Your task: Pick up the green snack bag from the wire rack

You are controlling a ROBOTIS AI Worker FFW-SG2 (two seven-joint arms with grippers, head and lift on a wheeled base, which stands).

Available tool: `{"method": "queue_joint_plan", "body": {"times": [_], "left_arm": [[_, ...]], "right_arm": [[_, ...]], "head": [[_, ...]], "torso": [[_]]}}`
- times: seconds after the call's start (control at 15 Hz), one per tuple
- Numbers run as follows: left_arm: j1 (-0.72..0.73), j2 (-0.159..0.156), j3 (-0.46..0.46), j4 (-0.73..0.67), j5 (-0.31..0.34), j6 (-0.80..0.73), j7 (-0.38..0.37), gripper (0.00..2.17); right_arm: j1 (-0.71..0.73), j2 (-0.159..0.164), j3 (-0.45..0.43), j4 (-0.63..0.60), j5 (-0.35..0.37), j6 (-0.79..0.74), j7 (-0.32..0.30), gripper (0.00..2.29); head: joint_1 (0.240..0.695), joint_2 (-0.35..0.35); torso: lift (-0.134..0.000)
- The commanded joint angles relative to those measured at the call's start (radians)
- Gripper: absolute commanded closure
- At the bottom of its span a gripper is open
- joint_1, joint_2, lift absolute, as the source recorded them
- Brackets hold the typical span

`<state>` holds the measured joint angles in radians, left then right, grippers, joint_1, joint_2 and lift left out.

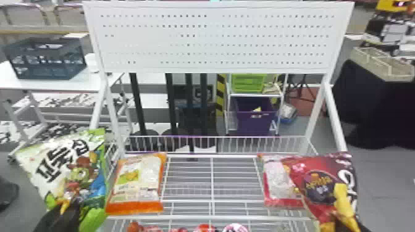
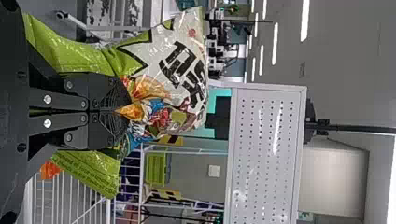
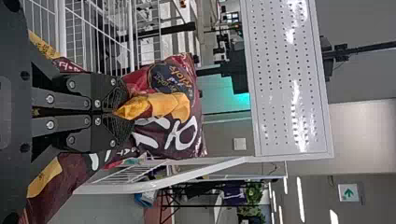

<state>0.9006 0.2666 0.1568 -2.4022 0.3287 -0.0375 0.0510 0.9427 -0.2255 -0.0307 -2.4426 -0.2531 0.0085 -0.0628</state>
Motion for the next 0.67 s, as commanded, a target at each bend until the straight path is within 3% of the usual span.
{"method": "queue_joint_plan", "body": {"times": [0.0,0.6], "left_arm": [[0.003,0.0,-0.003,0.0,-0.002,0.0,0.0,2.06],[0.006,0.0,-0.017,0.0,-0.019,-0.009,-0.005,2.06]], "right_arm": [[0.002,0.0,0.0,-0.001,0.002,0.0,0.0,2.18],[0.007,-0.005,-0.002,-0.009,0.002,0.0,0.0,2.18]], "head": [[0.499,0.0],[0.499,0.0]], "torso": [[0.0],[0.0]]}}
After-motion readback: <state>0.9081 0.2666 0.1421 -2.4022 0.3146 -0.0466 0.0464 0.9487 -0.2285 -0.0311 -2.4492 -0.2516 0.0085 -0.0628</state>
